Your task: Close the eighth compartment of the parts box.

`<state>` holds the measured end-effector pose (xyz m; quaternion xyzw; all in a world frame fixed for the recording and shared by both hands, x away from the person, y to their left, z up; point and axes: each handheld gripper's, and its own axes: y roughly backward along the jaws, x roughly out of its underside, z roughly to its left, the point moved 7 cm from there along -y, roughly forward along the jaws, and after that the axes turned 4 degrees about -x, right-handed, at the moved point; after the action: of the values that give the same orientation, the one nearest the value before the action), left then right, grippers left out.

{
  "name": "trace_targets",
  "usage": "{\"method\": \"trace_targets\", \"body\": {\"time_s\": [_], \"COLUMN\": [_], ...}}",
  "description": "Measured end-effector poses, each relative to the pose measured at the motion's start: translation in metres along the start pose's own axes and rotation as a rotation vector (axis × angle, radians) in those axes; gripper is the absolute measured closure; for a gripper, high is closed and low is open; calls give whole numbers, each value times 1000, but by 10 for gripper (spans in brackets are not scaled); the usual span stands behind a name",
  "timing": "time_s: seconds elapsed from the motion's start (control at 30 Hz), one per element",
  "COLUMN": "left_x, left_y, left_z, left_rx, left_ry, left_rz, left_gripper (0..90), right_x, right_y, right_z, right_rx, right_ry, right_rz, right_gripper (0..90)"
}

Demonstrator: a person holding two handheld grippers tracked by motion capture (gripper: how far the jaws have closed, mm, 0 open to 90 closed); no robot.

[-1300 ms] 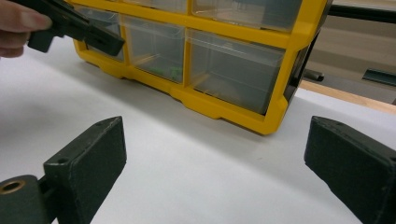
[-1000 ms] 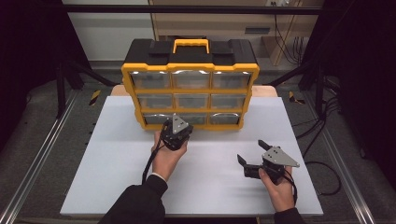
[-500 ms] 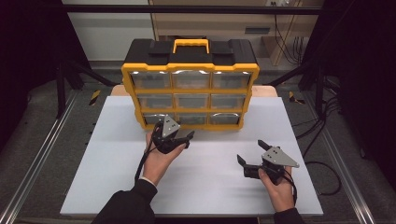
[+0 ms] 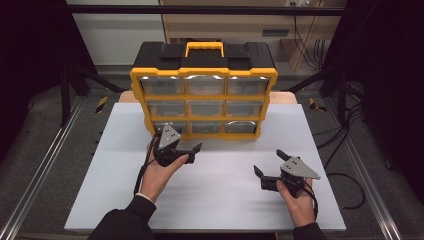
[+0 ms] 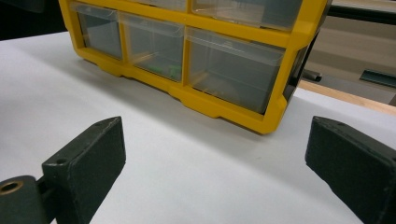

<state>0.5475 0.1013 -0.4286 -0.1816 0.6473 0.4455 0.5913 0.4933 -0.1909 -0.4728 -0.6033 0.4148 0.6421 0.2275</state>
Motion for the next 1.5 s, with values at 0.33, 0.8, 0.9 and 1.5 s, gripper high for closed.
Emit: {"method": "trace_targets", "body": {"time_s": [0.33, 0.8, 0.9, 1.5], "left_x": [11, 24, 27, 29], "left_y": [23, 64, 70, 115], "left_z": [14, 33, 39, 76], "left_rx": [-5, -28, -33, -60], "left_ry": [-3, -29, -24, 44], "left_rz": [-19, -20, -29, -159], "left_gripper": [53, 37, 37, 31], "right_x": [-1, -2, -2, -1], "right_y": [1, 7, 7, 14], "right_z": [-1, -4, -4, -21], "right_rx": [1, 13, 11, 36], "right_ry": [-2, -15, -28, -58], "right_rz": [-4, -12, -17, -19], "right_gripper": [50, 48, 48, 45]}}
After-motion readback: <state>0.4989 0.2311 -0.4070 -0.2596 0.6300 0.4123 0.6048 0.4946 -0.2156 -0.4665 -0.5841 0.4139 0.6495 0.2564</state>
